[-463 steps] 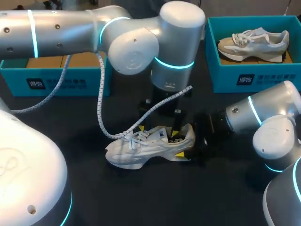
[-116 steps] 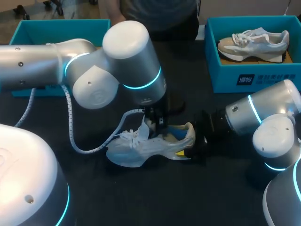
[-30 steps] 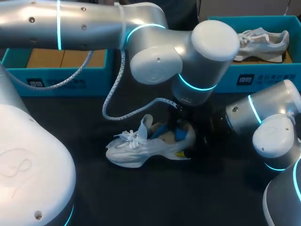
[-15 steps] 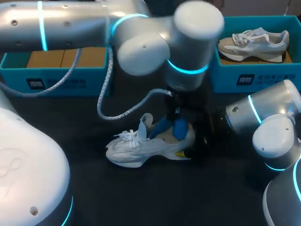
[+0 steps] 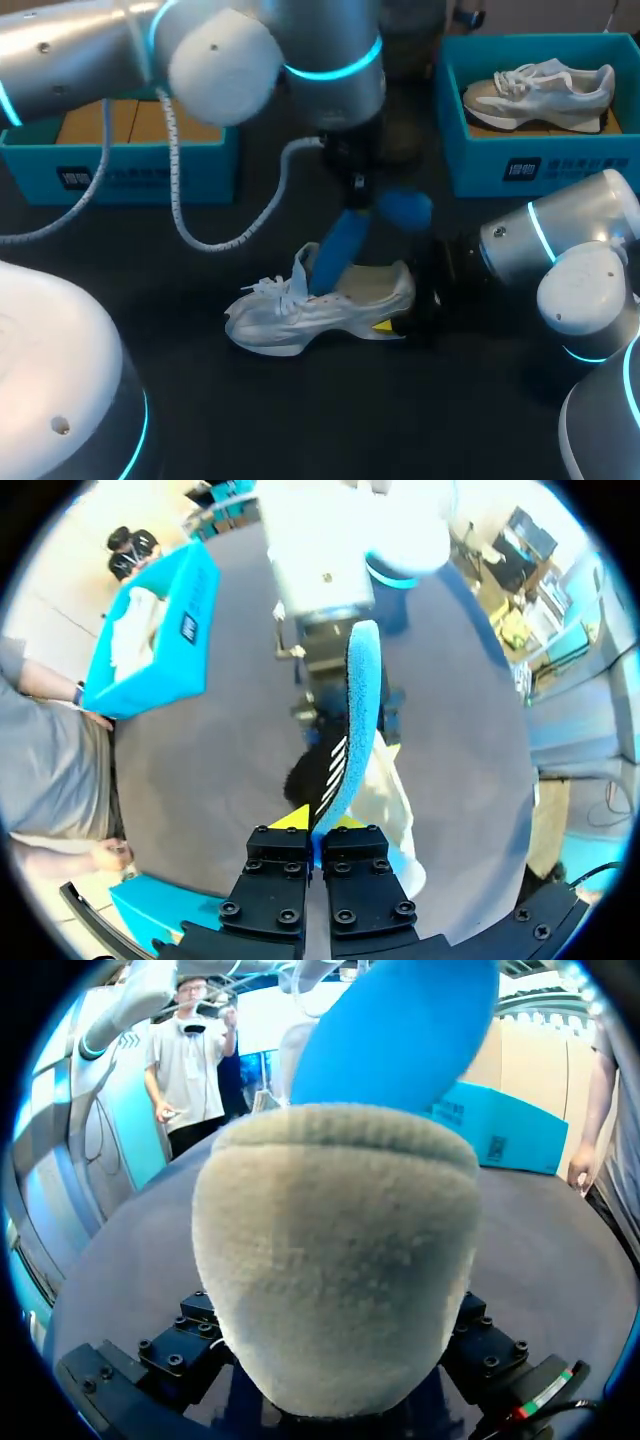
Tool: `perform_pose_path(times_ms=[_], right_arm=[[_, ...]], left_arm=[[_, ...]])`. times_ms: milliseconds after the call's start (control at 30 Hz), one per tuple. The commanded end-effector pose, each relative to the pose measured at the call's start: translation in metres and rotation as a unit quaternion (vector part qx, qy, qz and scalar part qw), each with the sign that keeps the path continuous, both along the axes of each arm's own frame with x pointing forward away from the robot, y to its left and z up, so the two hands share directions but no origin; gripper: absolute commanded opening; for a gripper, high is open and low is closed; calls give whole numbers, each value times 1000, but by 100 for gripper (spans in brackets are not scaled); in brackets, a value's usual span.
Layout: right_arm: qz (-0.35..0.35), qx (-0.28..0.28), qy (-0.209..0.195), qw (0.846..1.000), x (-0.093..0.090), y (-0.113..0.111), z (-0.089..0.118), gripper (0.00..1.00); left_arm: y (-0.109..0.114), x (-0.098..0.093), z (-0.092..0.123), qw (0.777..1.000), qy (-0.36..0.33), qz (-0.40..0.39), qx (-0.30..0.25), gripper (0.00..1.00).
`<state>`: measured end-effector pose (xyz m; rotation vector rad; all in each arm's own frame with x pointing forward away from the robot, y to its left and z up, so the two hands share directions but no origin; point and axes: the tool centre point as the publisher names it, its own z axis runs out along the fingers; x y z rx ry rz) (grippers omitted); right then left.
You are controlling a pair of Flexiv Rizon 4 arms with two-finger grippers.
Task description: Take the shoe out of the shoebox, open the shoe tongue, remove and reinsert the insole, then place the shoe into the shoebox
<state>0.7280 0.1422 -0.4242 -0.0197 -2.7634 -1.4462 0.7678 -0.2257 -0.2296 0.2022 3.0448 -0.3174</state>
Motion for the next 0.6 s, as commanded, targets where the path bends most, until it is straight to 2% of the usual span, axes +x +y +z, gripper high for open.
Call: perform_pose_path(times_ms=[33,367,600], right_arm=[[0,-2,0,1000,-1,2,-1,0],[0,-2,0,1000,-1,2,-1,0],[0,-2,0,1000,-1,2,-1,0]], left_arm=[[6,-8,23,995,1,-2,-99,0],[-19,-26,67,978,-24,20,-208,0],[-38,-36,113,955,-43,35,-291,0]])
